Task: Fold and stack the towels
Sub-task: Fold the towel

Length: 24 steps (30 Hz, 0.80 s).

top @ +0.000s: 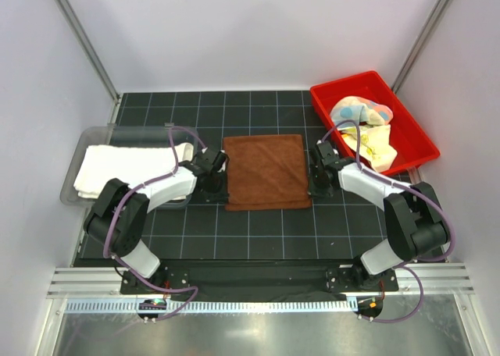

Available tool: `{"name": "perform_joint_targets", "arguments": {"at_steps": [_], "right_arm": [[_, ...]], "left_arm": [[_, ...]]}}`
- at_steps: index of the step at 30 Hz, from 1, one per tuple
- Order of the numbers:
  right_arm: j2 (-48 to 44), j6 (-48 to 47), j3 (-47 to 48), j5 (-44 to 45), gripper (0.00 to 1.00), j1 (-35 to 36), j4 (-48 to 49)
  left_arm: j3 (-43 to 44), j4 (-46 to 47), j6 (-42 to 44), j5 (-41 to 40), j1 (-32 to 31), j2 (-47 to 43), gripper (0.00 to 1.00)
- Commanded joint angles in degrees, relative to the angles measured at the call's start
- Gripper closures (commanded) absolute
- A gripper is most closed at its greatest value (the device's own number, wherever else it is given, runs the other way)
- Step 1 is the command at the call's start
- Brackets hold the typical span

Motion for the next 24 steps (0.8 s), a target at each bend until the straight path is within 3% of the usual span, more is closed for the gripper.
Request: {"name": "perform_joint_targets", "arguments": {"at_steps": [1, 11, 21, 22, 24], "right_arm": [[-2.3, -0.4, 2.8, 0.9, 0.99, 0.1, -0.9], [-6.7, -2.2, 9.5, -3.3, 0.99, 0.0, -7.4], [-10.6, 0.2, -0.7, -8.2, 0.99, 0.2, -3.2], [-10.5, 0.3, -0.9, -8.1, 0.99, 0.2, -2.5], [-10.2, 0.4, -1.1, -8.4, 0.99, 0.2, -2.0]], "left_arm": [[2.3, -1.5, -0.5, -1.1, -0.3, -2.6, 1.0], [9.4, -10.3, 3.1, -0.6, -0.7, -7.9, 1.0], [2.1, -5.3, 1.4, 1.1, -2.2, -7.7, 1.0], [1.9, -4.5, 1.4, 0.9, -2.3, -7.4, 0.91], [2.0, -3.7, 1.6, -0.5, -2.5, -6.1, 0.84]]}}
